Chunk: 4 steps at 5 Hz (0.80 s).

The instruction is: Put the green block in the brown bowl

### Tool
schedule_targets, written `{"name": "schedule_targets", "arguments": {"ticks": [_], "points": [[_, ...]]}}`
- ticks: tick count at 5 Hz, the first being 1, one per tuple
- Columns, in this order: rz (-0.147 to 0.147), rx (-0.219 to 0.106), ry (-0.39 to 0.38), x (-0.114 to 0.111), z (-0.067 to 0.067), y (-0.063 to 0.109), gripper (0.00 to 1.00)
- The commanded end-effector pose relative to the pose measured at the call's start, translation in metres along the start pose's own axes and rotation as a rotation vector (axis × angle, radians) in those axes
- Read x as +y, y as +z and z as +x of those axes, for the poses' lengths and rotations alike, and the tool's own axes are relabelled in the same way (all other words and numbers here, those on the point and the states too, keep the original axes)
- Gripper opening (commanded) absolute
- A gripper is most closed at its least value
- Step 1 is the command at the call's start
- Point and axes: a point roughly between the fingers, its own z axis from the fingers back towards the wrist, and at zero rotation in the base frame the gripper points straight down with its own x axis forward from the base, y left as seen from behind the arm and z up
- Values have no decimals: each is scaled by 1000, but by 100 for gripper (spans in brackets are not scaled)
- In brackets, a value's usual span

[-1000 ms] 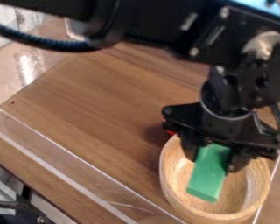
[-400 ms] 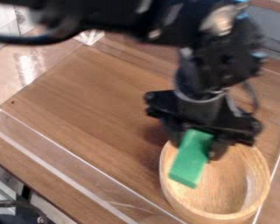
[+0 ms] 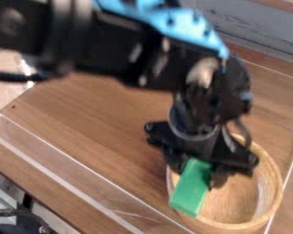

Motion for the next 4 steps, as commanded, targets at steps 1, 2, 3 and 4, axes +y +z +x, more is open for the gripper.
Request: {"name": "schedule_targets", "arguments": {"ticks": [1,2,3,4], "points": [[-6,-24,-11,-14,6,6,100],[0,-20,-16,-19,12,1,0],[9,-31,-35,-24,26,6,0],[44,-45,-28,-14,44,30,0]]}}
